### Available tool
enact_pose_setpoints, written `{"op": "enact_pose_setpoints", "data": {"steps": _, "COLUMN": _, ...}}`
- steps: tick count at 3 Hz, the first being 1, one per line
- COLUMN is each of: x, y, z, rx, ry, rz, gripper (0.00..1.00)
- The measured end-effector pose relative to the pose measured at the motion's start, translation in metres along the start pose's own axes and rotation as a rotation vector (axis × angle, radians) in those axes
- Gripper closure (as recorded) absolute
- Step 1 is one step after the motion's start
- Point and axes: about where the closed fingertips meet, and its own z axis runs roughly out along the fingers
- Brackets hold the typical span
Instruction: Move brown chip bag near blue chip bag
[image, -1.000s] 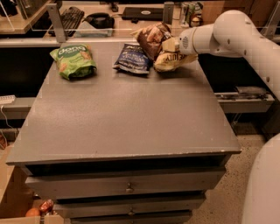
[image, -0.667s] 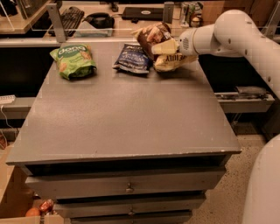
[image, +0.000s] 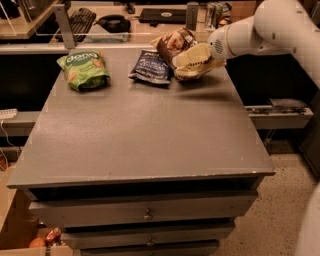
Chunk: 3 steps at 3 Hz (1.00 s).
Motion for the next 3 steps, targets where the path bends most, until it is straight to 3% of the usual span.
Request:
{"op": "enact_pose_setpoints", "data": {"steps": 1, "x": 0.004, "y": 0.027, "z": -0.061, "rx": 0.001, "ry": 0.077, "rz": -0.225, "gripper": 0.0}}
{"op": "enact_pose_setpoints", "data": {"steps": 2, "x": -0.008, "y": 0.066, "z": -0.14, "rx": 0.015, "ry": 0.159, "rz": -0.475, "gripper": 0.0}}
{"op": "enact_pose_setpoints", "data": {"steps": 3, "x": -0.01, "y": 0.066, "z": -0.135, "rx": 0.014, "ry": 0.148, "rz": -0.461, "gripper": 0.0}}
